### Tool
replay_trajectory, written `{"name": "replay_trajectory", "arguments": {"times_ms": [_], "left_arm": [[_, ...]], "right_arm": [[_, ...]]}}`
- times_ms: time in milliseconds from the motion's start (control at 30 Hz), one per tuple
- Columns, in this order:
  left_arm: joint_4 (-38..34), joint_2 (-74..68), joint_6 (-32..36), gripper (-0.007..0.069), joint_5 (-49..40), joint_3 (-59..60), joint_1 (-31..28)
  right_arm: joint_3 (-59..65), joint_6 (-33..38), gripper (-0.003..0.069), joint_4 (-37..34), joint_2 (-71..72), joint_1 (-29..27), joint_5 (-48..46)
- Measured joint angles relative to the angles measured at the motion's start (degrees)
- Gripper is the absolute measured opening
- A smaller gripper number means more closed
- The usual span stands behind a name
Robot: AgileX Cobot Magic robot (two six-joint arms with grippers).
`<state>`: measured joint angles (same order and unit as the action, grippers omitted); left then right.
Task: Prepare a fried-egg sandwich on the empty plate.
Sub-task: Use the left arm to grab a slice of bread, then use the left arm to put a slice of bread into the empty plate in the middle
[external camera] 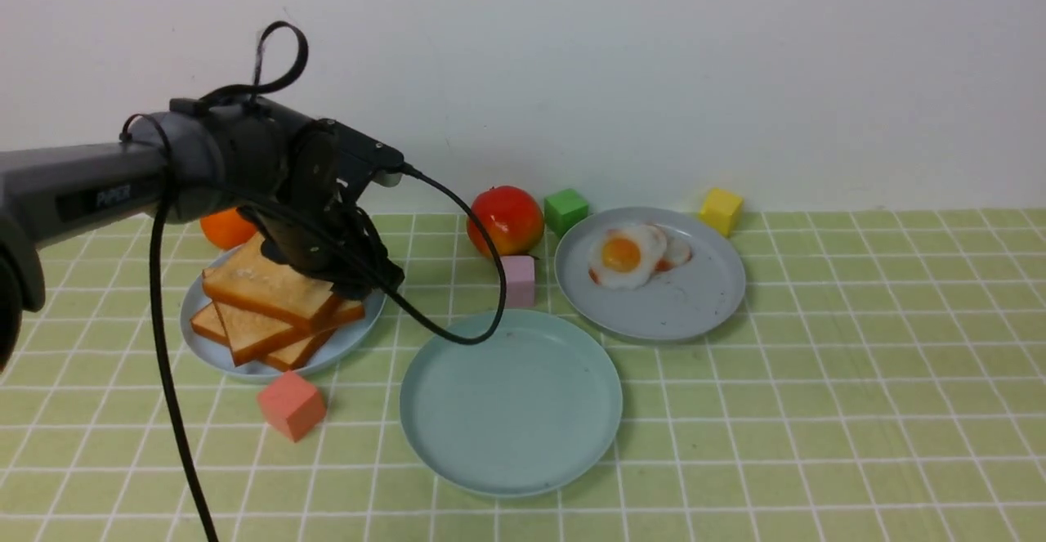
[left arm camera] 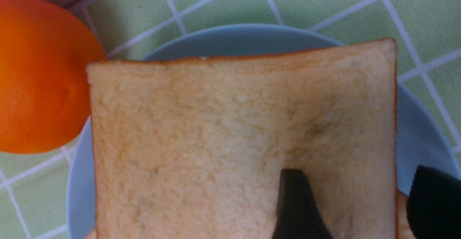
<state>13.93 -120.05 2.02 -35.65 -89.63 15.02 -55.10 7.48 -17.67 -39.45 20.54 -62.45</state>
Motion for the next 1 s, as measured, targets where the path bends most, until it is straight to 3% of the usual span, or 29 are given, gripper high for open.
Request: {"name": "replay_trajectory", "arguments": {"times_ms": [100,167,233,467,633,767,1000], "left_arm": [[0.5,0.0,0.1,0.0296,-0.6,-0.1,0.0],[0.8,0.0,0.4,0.0190,-1.3,-0.1,0.1],[1.1,0.0,0.4,0.0156,-1.8,-0.2,0.2],[2.0,3.0,0.5,0.0143,-6.1,0.2,0.4],[0.8,10.0,0.4,0.0091,-9.8,0.8,2.2],[0.2,17.9,0.4,0.0084,-10.2,4.9,11.4],[-0.4,18.3,0.4,0.0084,-7.3,10.6,25.9]], "right_arm": [[0.0,0.0,0.0025,-0.1,0.0,0.0,-0.4],[0.0,0.0,0.0028,-0.3,0.0,0.0,-0.8],[0.0,0.0,0.0028,-0.3,0.0,0.0,-1.1],[0.0,0.0,0.0031,-0.6,0.0,0.0,-1.7],[0.0,0.0,0.0031,-0.7,0.0,0.0,-1.7],[0.0,0.0,0.0031,-0.6,0.0,0.0,-1.7],[0.0,0.0,0.0036,0.5,0.0,0.0,-2.0]]}}
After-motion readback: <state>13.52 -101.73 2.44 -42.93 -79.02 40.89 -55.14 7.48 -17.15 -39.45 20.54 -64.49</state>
